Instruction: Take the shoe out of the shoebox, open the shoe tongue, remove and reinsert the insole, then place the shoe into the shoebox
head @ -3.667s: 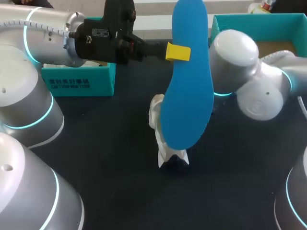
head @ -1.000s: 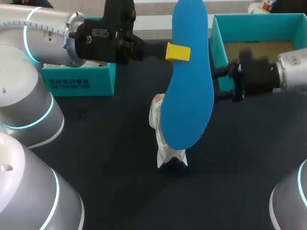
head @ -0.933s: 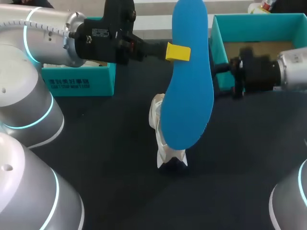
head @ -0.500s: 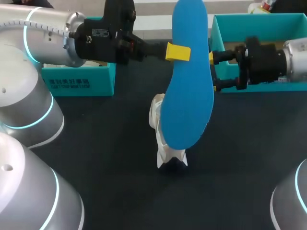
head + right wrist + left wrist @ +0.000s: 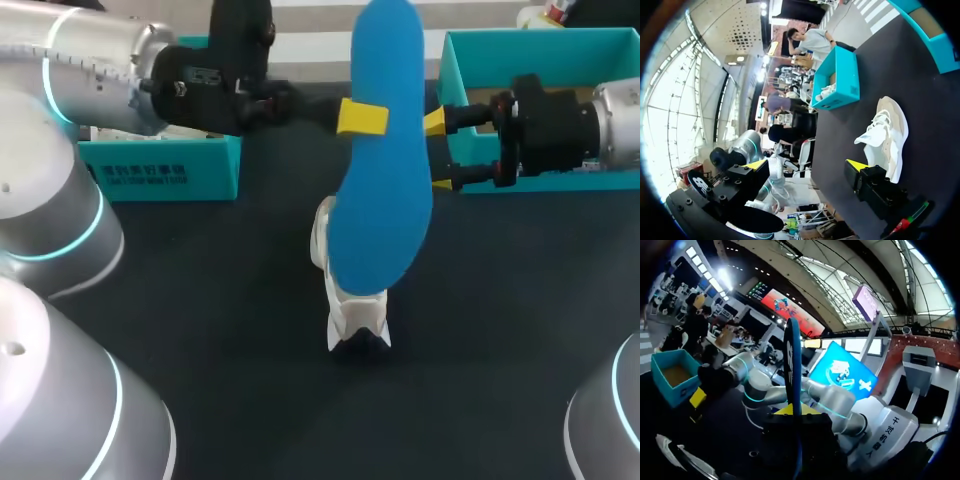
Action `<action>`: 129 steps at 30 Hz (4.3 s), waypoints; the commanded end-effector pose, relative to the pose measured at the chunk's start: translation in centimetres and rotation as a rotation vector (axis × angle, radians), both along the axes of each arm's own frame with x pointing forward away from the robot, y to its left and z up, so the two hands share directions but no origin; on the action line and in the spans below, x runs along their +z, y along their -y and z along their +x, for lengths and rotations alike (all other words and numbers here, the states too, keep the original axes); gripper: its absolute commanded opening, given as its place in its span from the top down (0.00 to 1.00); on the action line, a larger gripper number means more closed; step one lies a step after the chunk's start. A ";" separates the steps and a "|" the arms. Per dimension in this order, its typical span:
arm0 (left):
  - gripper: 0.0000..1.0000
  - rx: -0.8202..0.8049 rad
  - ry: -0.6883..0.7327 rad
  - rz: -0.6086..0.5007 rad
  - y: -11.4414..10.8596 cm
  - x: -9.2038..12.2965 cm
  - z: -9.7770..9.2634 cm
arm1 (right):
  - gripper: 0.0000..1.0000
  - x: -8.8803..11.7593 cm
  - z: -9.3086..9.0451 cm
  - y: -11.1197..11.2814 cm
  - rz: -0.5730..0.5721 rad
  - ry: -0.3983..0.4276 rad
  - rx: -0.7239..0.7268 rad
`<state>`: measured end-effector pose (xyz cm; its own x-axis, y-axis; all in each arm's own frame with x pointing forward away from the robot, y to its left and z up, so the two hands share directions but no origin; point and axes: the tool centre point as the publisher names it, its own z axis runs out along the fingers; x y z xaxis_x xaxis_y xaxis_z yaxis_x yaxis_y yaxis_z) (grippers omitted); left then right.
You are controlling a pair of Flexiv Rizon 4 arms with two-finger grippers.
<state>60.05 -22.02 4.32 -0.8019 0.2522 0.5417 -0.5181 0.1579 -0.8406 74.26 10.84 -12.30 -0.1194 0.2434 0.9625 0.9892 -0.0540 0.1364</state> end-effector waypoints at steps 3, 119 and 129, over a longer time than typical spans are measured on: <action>1.00 0.007 0.524 -0.099 -2.5 -1.4 2.1 | 0.00 0.0 0.0 -0.2 -0.003 -0.001 -0.002; 1.00 0.082 2.365 -0.197 0.3 -17.5 9.1 | 0.87 -0.4 -1.7 -7.6 0.131 -0.005 0.099; 1.00 0.069 2.335 -0.192 -0.3 -18.1 8.7 | 1.00 -0.6 -1.5 -7.4 0.131 -0.004 0.091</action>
<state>68.87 -21.85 -13.67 0.1919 0.1223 -0.9738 0.9773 0.0668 0.2009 72.84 18.08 -12.76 -0.1299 0.1044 0.9860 0.9915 0.0206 0.1285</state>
